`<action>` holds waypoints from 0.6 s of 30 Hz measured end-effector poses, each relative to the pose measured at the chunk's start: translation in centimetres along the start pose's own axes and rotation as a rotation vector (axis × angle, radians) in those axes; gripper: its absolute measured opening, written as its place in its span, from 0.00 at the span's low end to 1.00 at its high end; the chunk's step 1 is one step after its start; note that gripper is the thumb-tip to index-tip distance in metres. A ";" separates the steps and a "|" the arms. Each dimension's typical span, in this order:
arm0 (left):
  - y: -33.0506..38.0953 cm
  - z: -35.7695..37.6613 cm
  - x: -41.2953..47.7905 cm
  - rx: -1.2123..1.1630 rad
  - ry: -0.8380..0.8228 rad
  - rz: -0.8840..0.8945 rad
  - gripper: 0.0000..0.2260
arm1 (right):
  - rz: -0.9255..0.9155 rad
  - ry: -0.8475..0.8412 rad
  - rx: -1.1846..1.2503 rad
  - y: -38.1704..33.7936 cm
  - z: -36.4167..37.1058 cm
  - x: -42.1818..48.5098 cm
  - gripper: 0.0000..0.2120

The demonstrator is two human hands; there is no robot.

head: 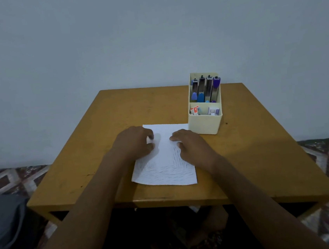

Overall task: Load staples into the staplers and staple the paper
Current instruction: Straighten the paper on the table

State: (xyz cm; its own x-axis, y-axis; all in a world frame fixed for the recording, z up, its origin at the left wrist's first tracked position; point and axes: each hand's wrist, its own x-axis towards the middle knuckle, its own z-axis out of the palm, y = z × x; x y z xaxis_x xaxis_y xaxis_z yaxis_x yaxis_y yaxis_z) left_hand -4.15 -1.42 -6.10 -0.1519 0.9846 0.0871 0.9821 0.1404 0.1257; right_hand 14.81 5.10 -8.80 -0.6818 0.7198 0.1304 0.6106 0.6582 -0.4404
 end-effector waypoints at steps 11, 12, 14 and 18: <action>-0.6 0.8 0.2 0.192 -0.138 0.113 0.24 | 0.016 0.026 0.024 0.3 -0.6 -0.4 0.16; -0.7 0.8 0.2 0.227 -0.109 0.086 0.24 | 0.017 0.051 0.003 0.4 -0.8 -0.5 0.16; -1.3 0.6 -0.1 0.274 -0.041 0.013 0.23 | 0.029 0.121 -0.048 0.6 -1.1 -0.6 0.16; -1.7 1.0 -0.3 0.264 0.081 -0.097 0.23 | 0.125 0.328 -0.056 0.9 -1.8 -0.6 0.20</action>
State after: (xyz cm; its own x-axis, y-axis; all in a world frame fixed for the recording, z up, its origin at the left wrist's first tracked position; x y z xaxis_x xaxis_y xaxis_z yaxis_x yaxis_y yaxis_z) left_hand -5.68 -1.81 -7.34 -0.2446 0.9551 0.1671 0.9560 0.2663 -0.1232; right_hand 16.47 5.59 -7.71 -0.4404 0.8220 0.3609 0.7087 0.5651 -0.4223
